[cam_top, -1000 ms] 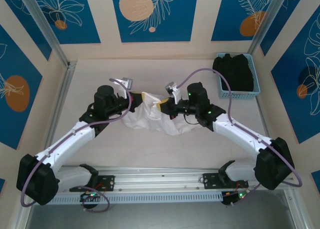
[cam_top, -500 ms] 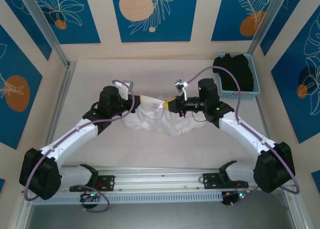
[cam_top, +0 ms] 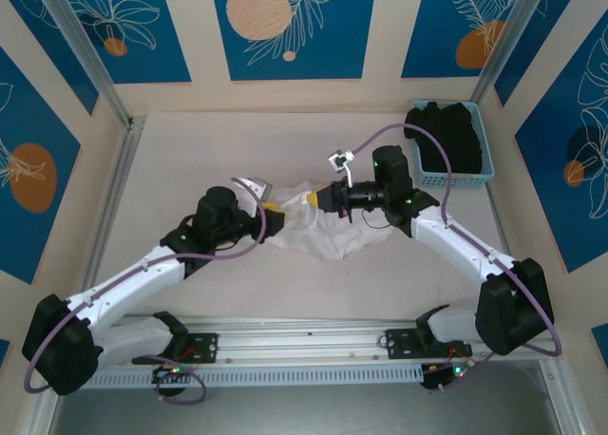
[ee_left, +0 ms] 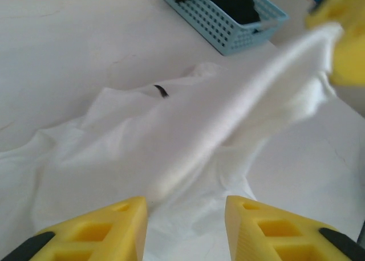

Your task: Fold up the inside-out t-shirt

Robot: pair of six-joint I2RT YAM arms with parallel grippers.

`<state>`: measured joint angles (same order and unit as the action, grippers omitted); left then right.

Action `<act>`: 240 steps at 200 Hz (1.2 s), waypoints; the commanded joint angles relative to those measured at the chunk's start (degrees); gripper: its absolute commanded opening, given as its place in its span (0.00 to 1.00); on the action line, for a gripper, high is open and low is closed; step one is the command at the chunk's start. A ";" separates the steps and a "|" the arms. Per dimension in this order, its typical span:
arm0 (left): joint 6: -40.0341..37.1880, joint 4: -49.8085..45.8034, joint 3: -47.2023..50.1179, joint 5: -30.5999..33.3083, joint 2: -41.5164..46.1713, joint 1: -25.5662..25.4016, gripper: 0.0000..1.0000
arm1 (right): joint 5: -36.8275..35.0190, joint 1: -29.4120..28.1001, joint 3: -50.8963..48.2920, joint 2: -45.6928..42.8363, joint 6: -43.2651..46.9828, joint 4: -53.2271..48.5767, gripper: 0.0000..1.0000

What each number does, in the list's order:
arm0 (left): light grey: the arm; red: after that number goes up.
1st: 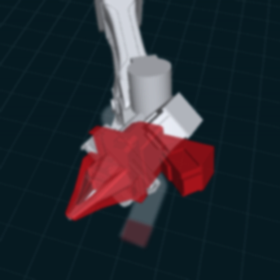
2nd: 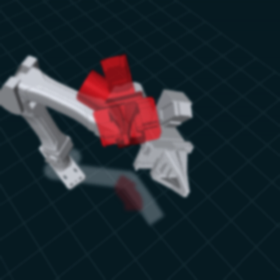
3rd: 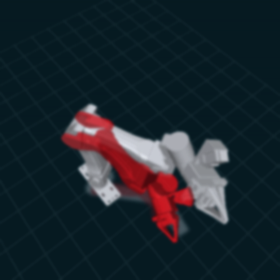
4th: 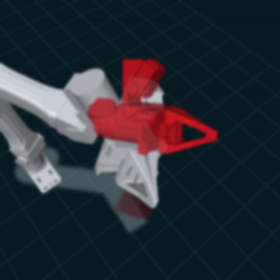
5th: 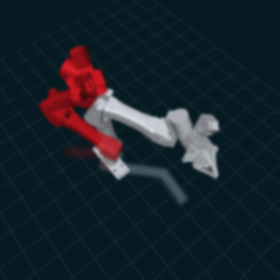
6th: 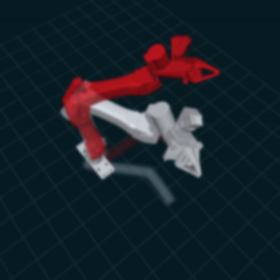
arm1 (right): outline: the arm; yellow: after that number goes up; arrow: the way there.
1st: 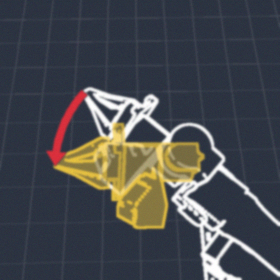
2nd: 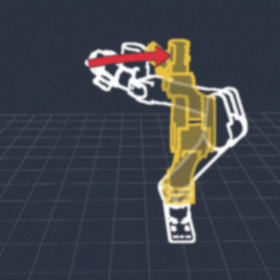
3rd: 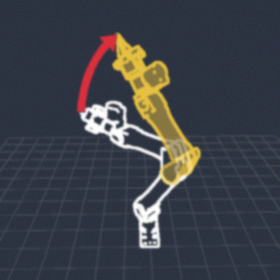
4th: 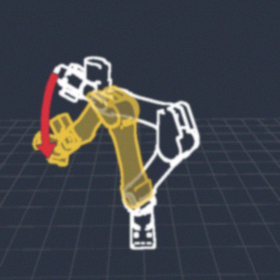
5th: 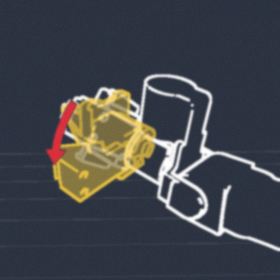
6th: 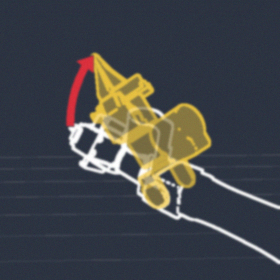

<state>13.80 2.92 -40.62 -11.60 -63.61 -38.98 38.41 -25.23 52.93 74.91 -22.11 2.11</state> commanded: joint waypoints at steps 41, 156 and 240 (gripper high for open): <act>-5.49 4.44 -3.40 1.04 -7.69 -3.26 0.42 | 1.12 0.89 2.19 0.76 -2.67 0.64 0.00; -8.27 6.57 -6.26 5.48 -12.86 -1.60 0.00 | -0.09 3.68 2.80 -1.14 2.43 -5.42 0.00; -1.05 11.06 -2.58 -22.07 3.27 0.85 0.00 | -8.23 4.38 11.66 -0.13 7.04 -19.49 0.00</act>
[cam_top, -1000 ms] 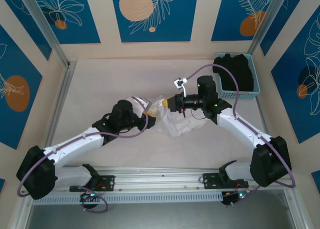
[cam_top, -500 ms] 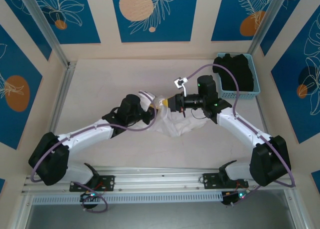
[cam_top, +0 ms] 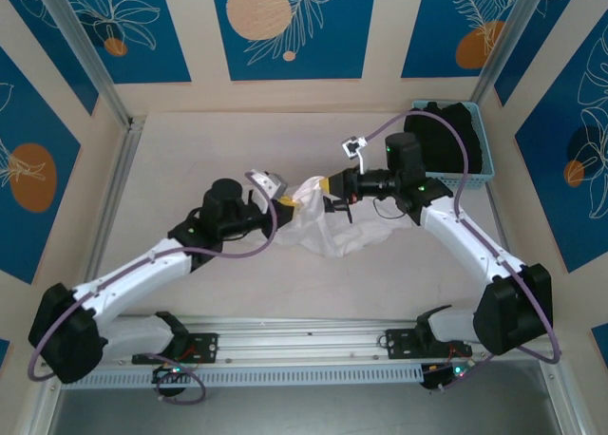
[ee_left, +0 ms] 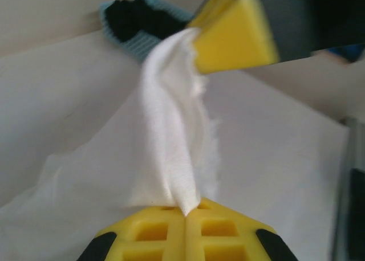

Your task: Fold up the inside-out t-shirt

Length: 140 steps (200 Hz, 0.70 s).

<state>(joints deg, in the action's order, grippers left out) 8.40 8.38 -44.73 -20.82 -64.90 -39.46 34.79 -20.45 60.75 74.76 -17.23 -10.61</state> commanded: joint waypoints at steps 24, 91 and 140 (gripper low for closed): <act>9.36 11.25 3.01 -16.25 6.67 3.21 0.00 | -7.99 -1.67 5.26 1.99 3.42 -9.84 0.00; 14.62 12.56 5.36 -11.02 6.37 7.61 0.00 | -7.10 -2.12 3.60 2.81 5.67 -12.48 0.08; 17.03 10.87 6.06 -7.63 6.13 9.06 0.00 | -6.68 -2.55 -3.82 -3.38 5.63 -8.83 0.31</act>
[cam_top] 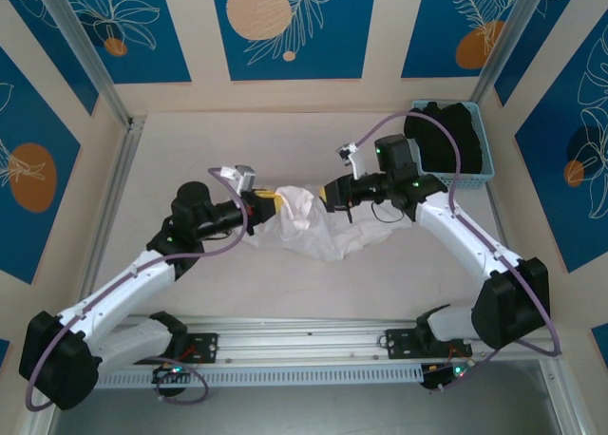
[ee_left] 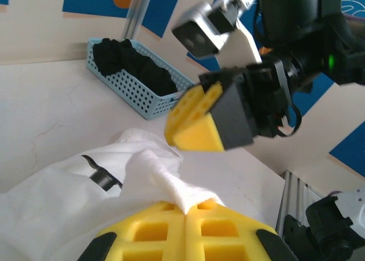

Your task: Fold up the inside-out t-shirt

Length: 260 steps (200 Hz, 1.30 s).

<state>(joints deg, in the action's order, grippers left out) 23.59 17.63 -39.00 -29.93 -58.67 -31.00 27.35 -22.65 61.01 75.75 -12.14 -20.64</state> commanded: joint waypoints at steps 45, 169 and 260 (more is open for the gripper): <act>2.48 1.51 0.60 1.65 0.31 0.74 0.00 | 0.40 -6.15 -13.53 -6.34 -4.42 14.28 0.40; 2.59 1.54 1.28 3.00 1.18 1.07 0.00 | -4.63 -10.10 -13.92 -0.42 -5.68 19.88 0.07; 8.97 -9.25 11.70 21.35 2.14 7.18 0.00 | -5.35 -5.88 -14.07 -6.15 -4.73 16.74 0.00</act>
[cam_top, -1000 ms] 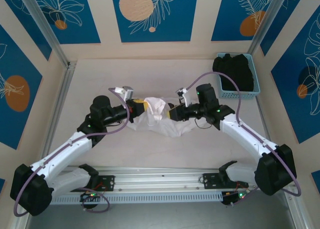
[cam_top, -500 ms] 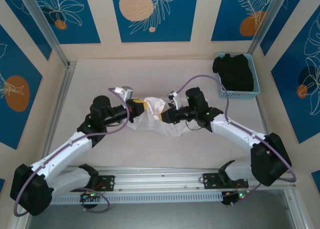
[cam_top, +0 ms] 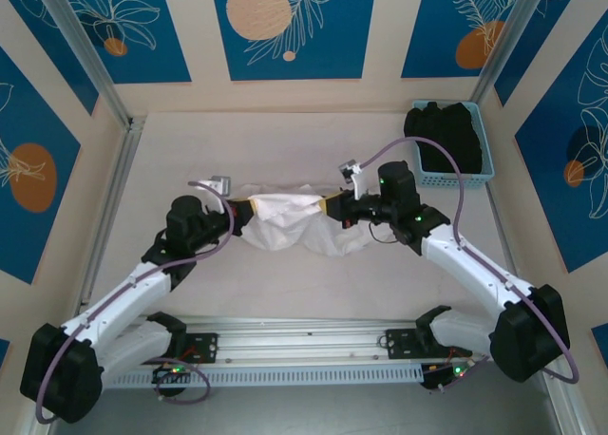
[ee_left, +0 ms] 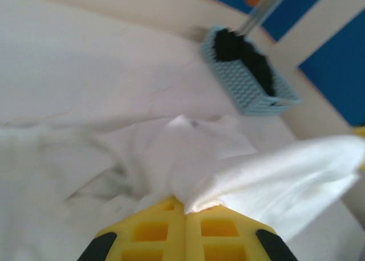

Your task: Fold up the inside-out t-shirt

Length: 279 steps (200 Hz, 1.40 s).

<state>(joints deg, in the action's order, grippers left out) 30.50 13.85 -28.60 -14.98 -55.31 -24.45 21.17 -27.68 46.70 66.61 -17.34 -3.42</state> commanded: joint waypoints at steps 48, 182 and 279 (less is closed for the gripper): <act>0.45 -12.26 2.78 15.09 -2.26 0.62 0.13 | -0.15 -4.19 4.78 11.03 -0.73 -0.13 0.00; 14.67 2.15 10.91 -2.42 -3.08 -7.11 0.49 | -1.56 -5.91 9.11 16.82 -0.69 -0.62 0.00; 16.15 23.54 8.22 -0.47 -24.26 -8.93 0.46 | -1.61 -5.85 8.85 16.07 -0.33 -1.14 0.00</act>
<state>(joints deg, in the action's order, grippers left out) 46.22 30.41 -18.65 -16.08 -77.41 -32.93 19.64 -33.32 54.35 83.07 -18.02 -3.88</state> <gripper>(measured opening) 0.483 0.061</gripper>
